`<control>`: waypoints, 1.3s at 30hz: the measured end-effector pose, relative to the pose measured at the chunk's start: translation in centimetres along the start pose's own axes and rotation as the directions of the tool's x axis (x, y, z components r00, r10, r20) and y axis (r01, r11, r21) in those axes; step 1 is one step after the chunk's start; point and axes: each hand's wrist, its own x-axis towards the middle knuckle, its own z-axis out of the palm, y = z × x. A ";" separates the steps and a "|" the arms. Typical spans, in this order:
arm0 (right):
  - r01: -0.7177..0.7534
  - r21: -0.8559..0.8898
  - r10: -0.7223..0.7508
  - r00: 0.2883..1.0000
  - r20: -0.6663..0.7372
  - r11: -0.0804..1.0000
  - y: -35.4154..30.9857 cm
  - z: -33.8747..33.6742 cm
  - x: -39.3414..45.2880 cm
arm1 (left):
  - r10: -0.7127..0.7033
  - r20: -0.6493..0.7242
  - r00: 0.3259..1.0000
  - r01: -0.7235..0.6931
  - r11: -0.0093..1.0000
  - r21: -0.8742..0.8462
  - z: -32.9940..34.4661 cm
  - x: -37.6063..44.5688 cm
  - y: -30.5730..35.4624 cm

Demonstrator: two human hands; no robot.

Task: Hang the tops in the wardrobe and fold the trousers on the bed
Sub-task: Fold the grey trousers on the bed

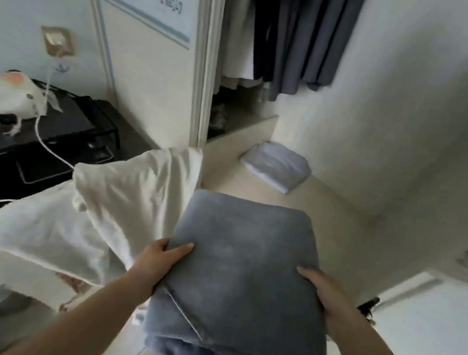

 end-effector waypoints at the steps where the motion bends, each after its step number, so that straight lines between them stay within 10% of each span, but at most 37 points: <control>1: -0.005 0.039 0.006 0.999 -0.041 0.999 -0.3 -0.3 0.3 | -0.007 0.041 0.999 0.006 1.000 0.021 0.7 1.5 0.8; 15: 0.066 0.258 0.056 0.897 -0.439 0.964 -1.2 -3.0 7.6 | -0.103 0.328 0.939 0.006 0.958 0.285 11.1 17.5 6.5; 29: -0.068 0.164 0.144 0.847 -0.511 0.984 -4.4 -8.7 24.4 | -0.165 0.245 0.955 -0.019 0.795 0.607 22.6 32.3 6.7; 39: -0.193 0.051 0.181 0.748 -0.639 0.980 -5.4 -15.2 31.2 | -0.401 0.415 0.816 0.021 0.739 0.673 31.1 39.5 4.3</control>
